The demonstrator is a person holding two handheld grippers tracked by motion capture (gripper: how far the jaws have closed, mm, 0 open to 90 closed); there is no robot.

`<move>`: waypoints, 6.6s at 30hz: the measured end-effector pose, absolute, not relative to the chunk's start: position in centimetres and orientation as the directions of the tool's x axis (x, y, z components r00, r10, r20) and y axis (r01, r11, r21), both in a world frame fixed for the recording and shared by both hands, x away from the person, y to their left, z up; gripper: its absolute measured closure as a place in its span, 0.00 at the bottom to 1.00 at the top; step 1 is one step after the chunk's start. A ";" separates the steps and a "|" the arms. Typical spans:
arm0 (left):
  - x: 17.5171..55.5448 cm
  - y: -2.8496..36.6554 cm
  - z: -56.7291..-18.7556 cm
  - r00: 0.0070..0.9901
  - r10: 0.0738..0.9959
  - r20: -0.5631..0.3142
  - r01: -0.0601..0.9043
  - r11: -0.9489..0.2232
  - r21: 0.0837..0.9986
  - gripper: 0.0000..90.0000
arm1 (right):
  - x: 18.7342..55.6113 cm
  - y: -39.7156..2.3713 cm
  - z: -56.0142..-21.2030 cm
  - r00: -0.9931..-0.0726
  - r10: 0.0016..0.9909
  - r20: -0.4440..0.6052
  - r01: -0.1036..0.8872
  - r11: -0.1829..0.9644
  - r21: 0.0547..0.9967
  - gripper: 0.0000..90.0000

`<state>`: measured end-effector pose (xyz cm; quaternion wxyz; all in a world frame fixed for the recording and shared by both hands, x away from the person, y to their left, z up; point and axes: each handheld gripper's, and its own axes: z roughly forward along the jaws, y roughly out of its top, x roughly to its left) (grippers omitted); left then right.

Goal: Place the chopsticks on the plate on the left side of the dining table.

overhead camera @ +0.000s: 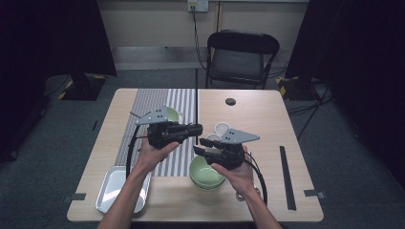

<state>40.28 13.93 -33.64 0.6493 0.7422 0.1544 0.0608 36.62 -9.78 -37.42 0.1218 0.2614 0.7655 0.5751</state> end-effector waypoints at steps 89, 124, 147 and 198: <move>40.1 19.8 -37.0 0.908 0.376 -0.187 0.256 -0.141 0.957 0.94 | 43.2 -8.9 -30.6 -0.755 0.652 0.068 0.210 0.142 0.967 0.25; 40.2 20.3 -37.2 0.908 0.386 -0.162 0.257 -0.207 0.944 0.94 | 43.9 -12.3 -32.7 -0.673 0.737 0.063 0.246 0.143 0.959 0.24; 40.3 21.7 -37.1 0.903 0.399 -0.162 0.256 -0.195 0.947 0.94 | 44.6 -12.4 -33.3 -0.633 0.771 0.071 0.273 0.136 0.952 0.26; 42.2 24.0 -38.4 0.862 0.464 -0.204 0.310 -0.164 0.937 0.94 | 40.2 -18.7 -37.0 -0.556 0.829 0.055 0.357 0.179 0.917 0.21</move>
